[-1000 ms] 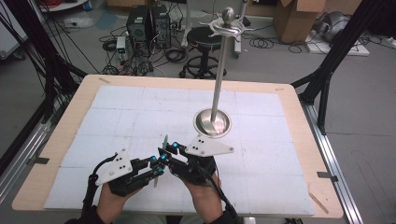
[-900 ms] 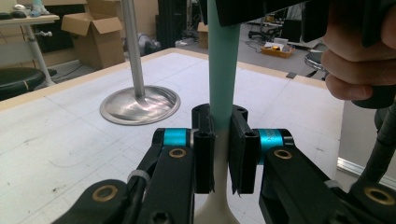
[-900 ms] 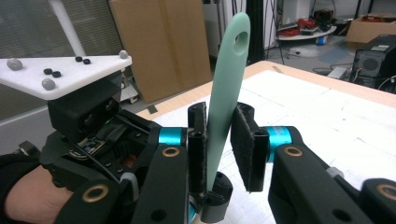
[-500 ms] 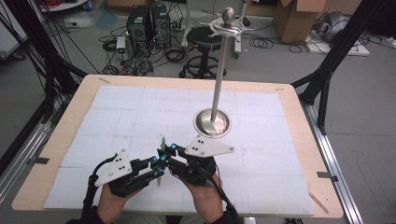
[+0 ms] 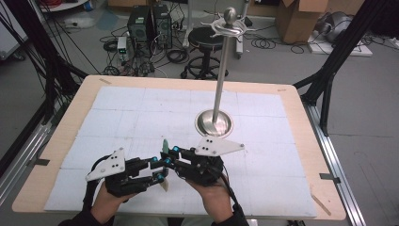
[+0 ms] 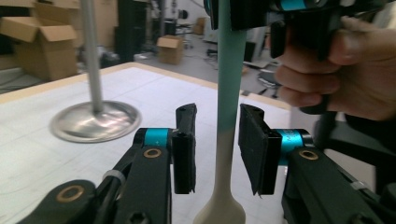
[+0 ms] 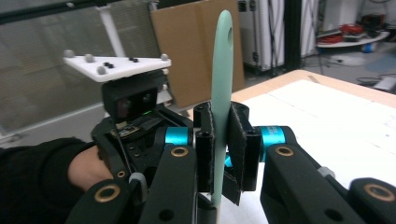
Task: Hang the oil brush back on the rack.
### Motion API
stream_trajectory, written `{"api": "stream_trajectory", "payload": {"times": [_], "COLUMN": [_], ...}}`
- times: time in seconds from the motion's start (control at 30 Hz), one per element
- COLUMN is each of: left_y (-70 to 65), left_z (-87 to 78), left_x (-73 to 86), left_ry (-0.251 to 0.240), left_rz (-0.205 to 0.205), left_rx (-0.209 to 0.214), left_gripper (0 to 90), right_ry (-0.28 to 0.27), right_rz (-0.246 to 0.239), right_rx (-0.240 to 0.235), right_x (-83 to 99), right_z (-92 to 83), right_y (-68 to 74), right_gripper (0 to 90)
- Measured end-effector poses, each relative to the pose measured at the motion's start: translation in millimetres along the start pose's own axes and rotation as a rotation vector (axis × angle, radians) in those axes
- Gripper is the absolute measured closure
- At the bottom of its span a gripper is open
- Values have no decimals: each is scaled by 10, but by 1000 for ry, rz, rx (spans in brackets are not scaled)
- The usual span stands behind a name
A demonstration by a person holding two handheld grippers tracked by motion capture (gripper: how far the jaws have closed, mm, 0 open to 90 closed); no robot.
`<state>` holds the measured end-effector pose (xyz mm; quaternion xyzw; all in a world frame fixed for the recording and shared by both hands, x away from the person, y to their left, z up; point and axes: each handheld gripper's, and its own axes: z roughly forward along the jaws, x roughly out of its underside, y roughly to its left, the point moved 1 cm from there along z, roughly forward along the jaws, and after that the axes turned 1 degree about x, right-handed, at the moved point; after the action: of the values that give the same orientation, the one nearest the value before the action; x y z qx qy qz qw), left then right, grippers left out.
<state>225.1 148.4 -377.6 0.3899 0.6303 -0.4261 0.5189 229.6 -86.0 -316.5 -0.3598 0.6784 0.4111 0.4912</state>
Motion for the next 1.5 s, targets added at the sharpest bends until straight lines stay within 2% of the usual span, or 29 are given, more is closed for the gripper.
{"api": "stream_trajectory", "payload": {"times": [0.2, 0.27, 0.37, 0.43, 0.5, 0.57, 0.63, 0.7, 0.8, 0.9, 1.03, 1.17, 1.3, 1.5], "left_y": [0, 5, 34, 71, 107, 147, 196, 238, 309, 386, 468, 526, 562, 604], "left_z": [-7, -18, -30, -34, -46, -73, -109, -149, -214, -281, -351, -405, -433, -477], "left_x": [-2, -4, -1, 4, 12, 16, 17, 18, 21, 40, 61, 75, 84, 94], "left_ry": [-5, -5, 4, 17, 21, 26, 28, 25, 9, -25, -39, -27, -10, -17], "left_rz": [-2, -2, -15, -41, -51, -62, -69, -68, -70, -46, -8, -14, -19, -44], "left_rx": [61, 78, 107, 113, 100, 83, 39, 22, -12, -74, -124, -153, -171, -191], "left_gripper": [628, 610, 532, 425, 336, 293, 184, 166, 166, 169, 169, 170, 174, 181], "right_ry": [-24, -25, -35, -42, -45, -47, -48, -48, -31, -27, -16, -10, -13, -1], "right_rz": [7, -8, -45, -58, -46, -40, -35, -37, -29, -29, -33, -42, -24, -28], "right_rx": [-83, -112, -144, -171, -190, -204, -212, -225, -197, -167, -127, -95, -63, 8], "right_x": [15, 16, 11, 0, -13, -29, -52, -91, -168, -261, -441, -642, -848, -1156], "right_z": [-72, -93, -135, -159, -184, -207, -231, -258, -283, -298, -307, -303, -307, -305], "right_y": [-62, -84, -113, -142, -181, -238, -297, -378, -496, -617, -755, -861, -966, -1112], "right_gripper": [824, 827, 829, 829, 829, 829, 828, 828, 828, 828, 828, 827, 825, 825]}}
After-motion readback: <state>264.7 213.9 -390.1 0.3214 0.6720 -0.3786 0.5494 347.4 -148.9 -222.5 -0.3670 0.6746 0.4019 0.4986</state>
